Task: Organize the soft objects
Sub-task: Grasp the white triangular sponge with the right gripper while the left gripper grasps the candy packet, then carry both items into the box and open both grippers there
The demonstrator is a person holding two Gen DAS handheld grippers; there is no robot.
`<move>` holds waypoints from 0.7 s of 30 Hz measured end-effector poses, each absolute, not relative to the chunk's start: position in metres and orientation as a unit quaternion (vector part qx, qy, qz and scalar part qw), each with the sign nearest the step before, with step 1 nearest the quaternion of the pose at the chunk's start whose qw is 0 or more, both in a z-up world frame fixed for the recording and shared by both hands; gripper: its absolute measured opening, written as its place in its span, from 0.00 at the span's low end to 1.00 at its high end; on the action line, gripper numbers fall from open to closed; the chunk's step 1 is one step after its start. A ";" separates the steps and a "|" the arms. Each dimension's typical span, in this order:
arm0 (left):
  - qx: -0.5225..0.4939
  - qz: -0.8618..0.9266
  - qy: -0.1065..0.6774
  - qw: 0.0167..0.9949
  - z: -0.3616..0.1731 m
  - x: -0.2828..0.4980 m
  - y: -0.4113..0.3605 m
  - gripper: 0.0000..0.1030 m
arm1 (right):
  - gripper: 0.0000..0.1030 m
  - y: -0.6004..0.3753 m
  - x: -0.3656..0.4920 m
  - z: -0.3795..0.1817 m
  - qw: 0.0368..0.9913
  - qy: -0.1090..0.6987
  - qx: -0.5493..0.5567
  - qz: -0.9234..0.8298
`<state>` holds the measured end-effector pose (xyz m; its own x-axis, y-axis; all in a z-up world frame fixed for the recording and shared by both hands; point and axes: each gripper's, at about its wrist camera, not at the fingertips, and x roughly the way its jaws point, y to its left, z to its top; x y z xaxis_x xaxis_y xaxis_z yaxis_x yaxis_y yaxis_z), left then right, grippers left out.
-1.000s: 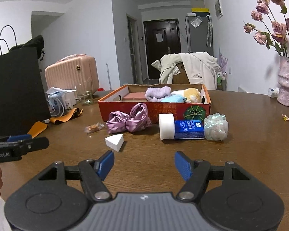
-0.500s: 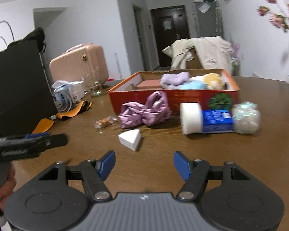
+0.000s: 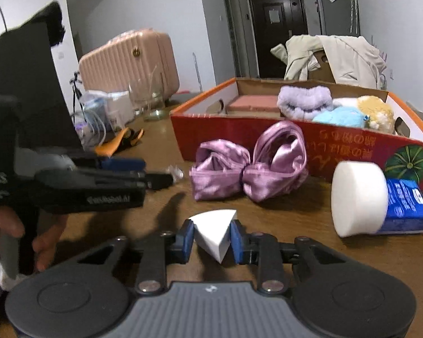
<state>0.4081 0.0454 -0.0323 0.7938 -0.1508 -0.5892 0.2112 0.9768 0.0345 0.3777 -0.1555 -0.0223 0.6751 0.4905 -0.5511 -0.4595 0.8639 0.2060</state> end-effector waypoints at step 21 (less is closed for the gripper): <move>-0.012 -0.152 0.287 0.946 -0.017 0.405 0.059 0.15 | 0.25 -0.198 0.381 -0.025 0.917 0.244 0.165 0.267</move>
<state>0.4048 0.0590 -0.0170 0.7886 -0.2950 -0.5395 0.2812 0.9533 -0.1102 0.3810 -0.1983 -0.0246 0.7378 0.5707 -0.3605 -0.4095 0.8029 0.4332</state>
